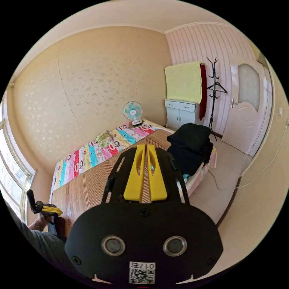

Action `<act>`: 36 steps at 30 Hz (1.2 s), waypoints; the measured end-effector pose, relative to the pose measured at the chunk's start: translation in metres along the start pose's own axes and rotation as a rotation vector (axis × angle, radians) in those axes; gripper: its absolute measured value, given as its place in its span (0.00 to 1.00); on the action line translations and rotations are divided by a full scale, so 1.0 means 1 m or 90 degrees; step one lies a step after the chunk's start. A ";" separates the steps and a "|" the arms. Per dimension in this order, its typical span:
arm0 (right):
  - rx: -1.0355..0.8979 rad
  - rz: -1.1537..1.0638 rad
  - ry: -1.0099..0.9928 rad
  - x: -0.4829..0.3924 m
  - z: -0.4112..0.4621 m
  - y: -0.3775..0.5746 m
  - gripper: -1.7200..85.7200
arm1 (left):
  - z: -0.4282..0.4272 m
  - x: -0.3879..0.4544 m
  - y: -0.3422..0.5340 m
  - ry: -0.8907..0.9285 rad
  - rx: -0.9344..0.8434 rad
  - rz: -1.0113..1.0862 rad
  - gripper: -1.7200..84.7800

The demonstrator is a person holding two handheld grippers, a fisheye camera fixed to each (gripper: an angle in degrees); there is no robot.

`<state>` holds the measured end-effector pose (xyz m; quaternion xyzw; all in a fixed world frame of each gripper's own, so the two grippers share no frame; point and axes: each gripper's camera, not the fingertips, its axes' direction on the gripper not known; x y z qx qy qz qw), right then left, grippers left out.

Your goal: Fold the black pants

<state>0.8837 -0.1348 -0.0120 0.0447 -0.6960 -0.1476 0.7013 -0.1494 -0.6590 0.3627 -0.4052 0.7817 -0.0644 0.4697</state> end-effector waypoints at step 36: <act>-0.200 0.405 -0.012 0.448 0.309 -0.317 0.09 | 0.317 -0.060 -0.244 0.042 0.148 -0.276 0.01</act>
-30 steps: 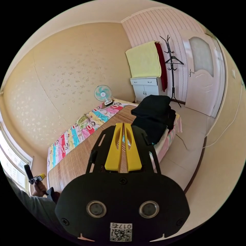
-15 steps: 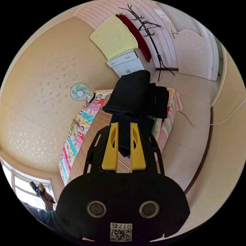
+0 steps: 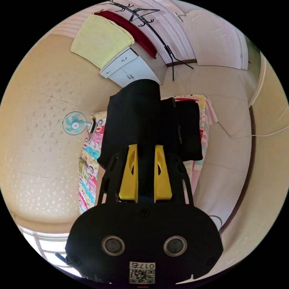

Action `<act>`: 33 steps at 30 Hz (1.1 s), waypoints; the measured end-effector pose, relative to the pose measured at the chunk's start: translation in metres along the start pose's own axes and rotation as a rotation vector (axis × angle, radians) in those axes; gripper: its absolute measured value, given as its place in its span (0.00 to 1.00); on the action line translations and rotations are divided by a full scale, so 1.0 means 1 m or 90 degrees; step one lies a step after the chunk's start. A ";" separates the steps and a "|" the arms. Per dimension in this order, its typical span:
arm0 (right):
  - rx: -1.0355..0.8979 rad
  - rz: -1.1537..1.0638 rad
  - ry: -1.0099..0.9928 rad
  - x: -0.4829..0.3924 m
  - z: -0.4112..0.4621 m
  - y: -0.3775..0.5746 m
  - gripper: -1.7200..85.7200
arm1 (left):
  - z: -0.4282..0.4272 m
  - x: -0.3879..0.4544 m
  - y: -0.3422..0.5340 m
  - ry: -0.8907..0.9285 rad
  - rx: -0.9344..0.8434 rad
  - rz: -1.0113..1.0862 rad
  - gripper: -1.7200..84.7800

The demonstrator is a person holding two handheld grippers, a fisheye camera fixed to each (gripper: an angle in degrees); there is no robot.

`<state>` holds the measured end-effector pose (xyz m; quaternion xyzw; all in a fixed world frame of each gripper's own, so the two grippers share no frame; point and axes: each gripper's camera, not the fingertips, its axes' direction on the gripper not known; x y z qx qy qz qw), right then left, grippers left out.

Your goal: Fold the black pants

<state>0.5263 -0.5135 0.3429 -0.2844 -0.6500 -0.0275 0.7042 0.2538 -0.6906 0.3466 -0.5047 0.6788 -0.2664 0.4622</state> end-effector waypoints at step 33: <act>-0.648 -0.513 -0.228 -0.243 0.279 0.212 0.07 | -0.003 -0.111 0.022 -0.062 0.126 -0.126 0.01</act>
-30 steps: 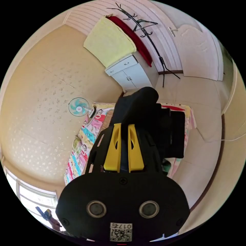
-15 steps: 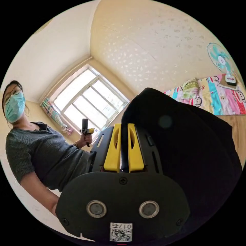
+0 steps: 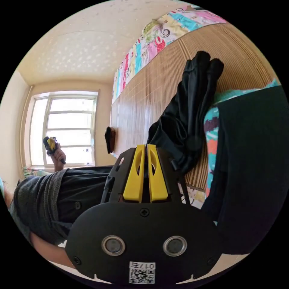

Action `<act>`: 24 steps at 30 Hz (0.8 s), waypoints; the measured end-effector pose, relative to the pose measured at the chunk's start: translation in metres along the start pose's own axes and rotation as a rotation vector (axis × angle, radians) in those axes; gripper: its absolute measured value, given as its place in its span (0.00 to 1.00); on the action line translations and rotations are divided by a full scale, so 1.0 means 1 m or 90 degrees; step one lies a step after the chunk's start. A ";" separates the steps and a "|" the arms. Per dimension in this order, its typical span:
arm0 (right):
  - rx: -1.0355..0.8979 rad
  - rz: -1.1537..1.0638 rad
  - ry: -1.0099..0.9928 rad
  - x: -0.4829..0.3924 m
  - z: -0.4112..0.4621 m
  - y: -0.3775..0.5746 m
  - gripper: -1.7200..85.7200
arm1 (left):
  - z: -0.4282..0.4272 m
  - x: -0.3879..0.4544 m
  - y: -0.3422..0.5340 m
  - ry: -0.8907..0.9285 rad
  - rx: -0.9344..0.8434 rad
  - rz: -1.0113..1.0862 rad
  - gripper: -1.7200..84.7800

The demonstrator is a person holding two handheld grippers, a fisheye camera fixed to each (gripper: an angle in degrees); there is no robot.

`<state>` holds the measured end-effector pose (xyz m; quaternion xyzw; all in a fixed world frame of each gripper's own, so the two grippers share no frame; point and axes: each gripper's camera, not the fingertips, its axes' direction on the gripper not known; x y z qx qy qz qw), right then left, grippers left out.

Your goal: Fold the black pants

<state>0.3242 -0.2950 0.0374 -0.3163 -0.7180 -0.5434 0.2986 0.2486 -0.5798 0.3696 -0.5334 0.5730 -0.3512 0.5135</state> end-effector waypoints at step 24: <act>0.091 0.196 -0.180 0.173 0.034 -0.209 0.09 | 0.027 -0.024 -0.004 -0.080 0.012 -0.175 0.01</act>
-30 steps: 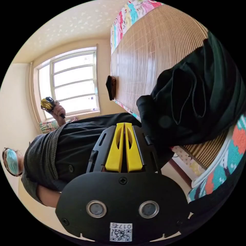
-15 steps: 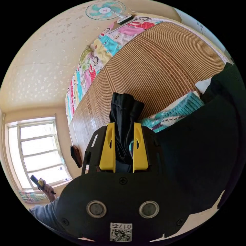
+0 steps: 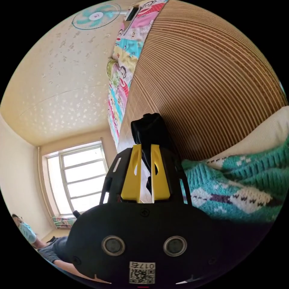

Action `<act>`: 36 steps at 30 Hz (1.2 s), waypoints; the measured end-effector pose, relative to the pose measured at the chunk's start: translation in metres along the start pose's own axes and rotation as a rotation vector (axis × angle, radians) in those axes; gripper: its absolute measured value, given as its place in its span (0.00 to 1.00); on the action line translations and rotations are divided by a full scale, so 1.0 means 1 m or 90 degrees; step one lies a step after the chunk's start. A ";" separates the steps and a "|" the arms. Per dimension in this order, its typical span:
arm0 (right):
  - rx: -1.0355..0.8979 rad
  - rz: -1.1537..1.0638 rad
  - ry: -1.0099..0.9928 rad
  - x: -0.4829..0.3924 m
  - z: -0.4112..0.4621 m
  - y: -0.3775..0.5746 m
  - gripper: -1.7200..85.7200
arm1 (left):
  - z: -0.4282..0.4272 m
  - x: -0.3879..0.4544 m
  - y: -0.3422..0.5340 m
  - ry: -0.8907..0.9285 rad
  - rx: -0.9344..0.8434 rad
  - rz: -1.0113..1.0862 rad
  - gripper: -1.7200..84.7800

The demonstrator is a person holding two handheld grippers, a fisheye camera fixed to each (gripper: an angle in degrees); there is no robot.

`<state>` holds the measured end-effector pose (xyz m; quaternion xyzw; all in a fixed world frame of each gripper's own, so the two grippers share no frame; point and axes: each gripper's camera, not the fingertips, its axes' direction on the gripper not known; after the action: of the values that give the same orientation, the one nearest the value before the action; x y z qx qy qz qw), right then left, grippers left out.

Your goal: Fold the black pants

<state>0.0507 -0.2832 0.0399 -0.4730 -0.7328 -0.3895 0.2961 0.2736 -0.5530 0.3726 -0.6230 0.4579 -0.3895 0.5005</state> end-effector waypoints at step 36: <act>0.035 -0.141 0.048 -0.052 0.119 0.066 0.06 | -0.055 -0.038 -0.074 0.008 0.042 -0.108 0.05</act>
<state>0.1233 -0.1896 -0.0449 -0.3657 -0.7793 -0.4171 0.2914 0.2244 -0.5250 0.4551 -0.6404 0.3935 -0.4490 0.4831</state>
